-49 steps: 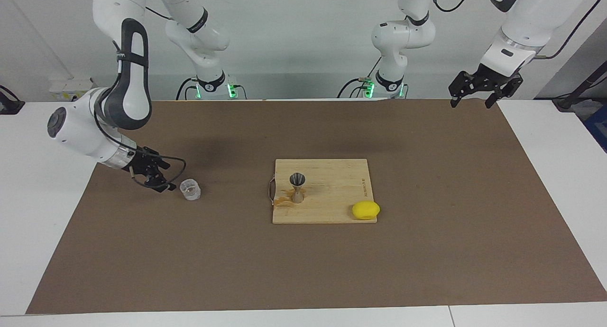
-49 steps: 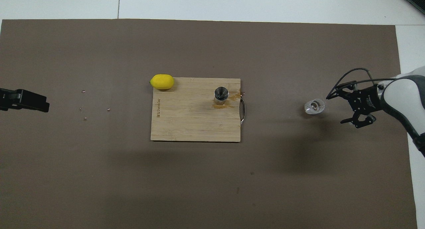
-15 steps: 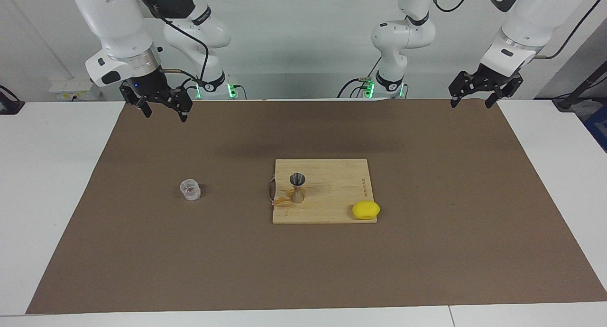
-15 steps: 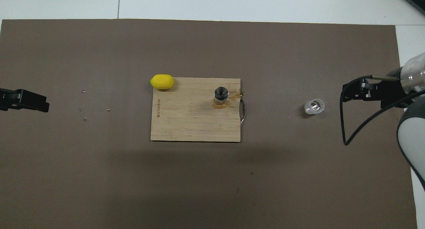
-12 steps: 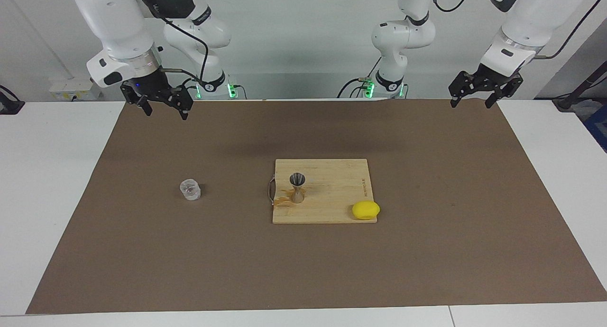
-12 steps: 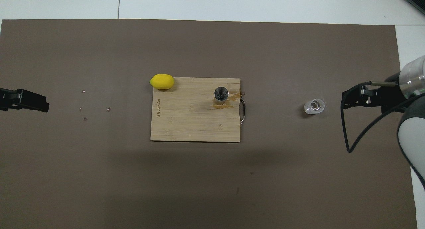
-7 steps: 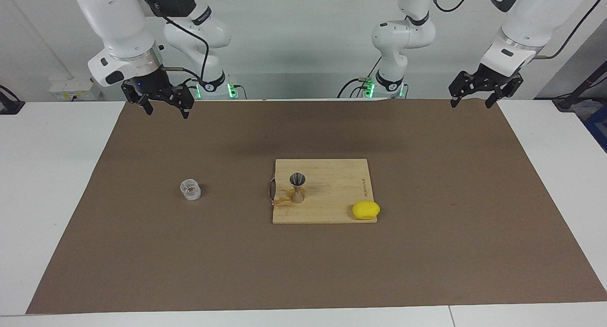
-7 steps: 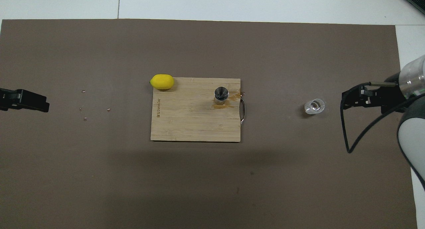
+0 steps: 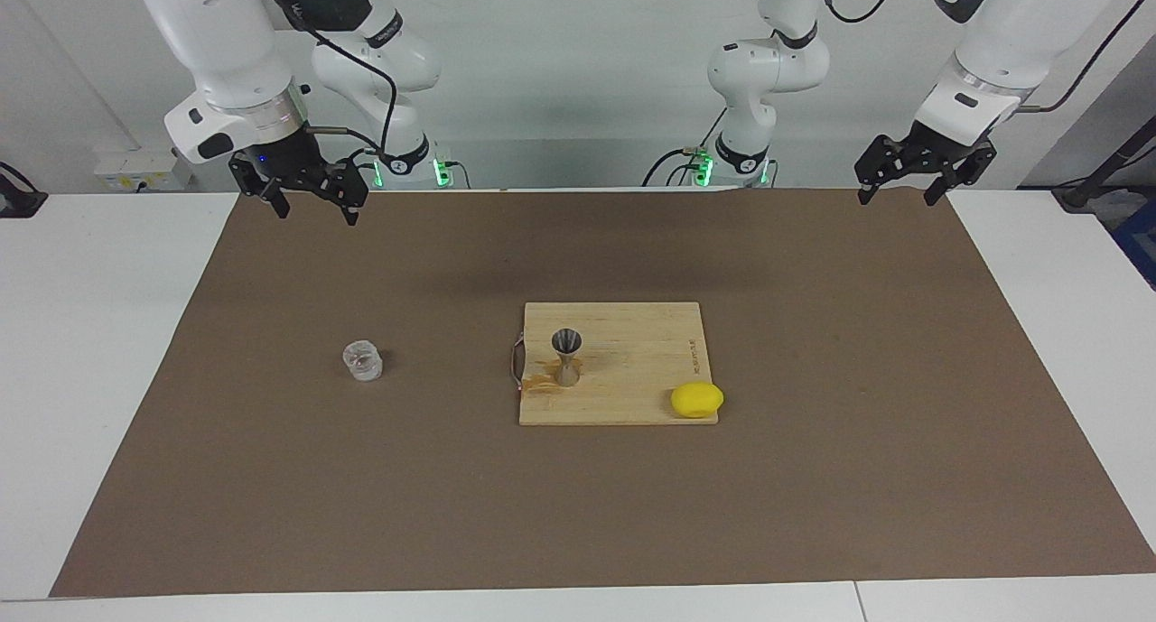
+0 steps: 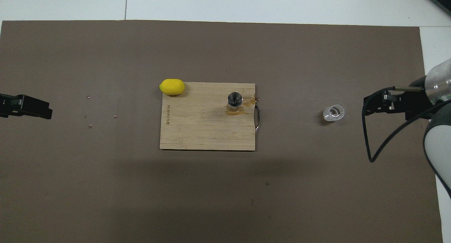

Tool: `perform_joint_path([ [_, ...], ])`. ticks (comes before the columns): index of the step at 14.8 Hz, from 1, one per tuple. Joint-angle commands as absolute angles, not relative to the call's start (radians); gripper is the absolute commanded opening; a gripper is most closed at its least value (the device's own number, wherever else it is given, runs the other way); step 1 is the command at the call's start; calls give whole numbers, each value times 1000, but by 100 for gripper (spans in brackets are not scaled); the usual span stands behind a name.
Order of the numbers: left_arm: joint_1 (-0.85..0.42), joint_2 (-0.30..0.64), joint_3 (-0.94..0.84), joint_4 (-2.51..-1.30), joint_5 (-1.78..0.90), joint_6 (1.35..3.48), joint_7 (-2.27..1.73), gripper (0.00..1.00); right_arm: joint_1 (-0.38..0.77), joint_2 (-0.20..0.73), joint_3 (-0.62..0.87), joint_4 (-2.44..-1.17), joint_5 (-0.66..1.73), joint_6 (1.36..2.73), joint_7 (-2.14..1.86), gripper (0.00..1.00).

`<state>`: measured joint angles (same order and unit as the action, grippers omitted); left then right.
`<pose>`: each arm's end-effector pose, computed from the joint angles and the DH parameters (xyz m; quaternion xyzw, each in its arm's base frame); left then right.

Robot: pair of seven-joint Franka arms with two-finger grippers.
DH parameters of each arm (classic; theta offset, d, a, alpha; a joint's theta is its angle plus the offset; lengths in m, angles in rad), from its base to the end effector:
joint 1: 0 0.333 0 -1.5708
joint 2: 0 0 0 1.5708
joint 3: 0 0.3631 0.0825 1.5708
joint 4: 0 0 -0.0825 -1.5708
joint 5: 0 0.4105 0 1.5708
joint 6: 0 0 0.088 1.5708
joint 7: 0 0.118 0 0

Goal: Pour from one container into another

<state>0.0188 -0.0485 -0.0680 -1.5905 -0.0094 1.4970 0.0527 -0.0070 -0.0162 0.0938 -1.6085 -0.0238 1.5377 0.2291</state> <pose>0.5546 -0.0295 0.6721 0.9984 -0.0511 -0.0225 0.0031 0.5683 0.0470 0.6484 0.9970 -0.0712 -0.0250 0.0168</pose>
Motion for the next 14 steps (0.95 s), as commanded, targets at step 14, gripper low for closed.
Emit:
perform_joint_path([
  [14, 17, -61, -58, -1603, -17, 1520, 118, 100, 57, -12, 26, -1575, -18, 1502, 204, 100],
])
